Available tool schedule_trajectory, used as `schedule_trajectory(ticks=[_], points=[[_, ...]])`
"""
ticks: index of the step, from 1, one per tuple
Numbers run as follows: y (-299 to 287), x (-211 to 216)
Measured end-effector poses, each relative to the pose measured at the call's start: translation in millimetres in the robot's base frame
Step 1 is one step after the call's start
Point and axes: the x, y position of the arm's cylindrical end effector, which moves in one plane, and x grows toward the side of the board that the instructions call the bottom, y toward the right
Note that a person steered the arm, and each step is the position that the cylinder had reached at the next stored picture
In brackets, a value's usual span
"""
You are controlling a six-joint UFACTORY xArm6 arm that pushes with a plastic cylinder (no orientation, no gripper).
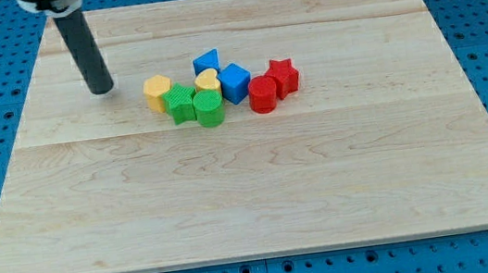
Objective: Move the yellow hexagon to the blue triangle
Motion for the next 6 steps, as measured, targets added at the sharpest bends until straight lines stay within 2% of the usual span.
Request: schedule_trajectory(ticks=[2, 6], points=[[1, 37], [95, 18]])
